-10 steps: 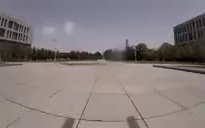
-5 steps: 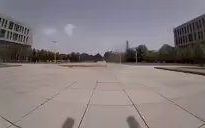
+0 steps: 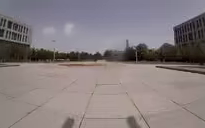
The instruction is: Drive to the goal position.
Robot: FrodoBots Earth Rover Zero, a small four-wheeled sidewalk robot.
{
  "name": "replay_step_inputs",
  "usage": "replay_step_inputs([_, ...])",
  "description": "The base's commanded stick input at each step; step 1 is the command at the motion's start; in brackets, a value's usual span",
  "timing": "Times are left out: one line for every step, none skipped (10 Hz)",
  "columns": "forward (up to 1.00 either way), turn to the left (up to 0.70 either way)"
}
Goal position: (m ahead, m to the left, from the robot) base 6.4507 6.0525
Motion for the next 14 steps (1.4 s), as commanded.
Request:
replay_step_inputs([0.70, 0.01])
replay_step_inputs([0.70, 0.01])
replay_step_inputs([0.70, 0.01])
replay_step_inputs([0.70, 0.01])
replay_step_inputs([0.70, 0.01])
replay_step_inputs([0.70, 0.01])
replay_step_inputs([0.70, 0.01])
replay_step_inputs([0.70, 0.01])
replay_step_inputs([0.70, 0.01])
replay_step_inputs([0.70, 0.01])
replay_step_inputs([0.70, 0.01])
replay_step_inputs([0.64, 0.01])
replay_step_inputs([0.23, 0.00])
replay_step_inputs([0.00, 0.00])
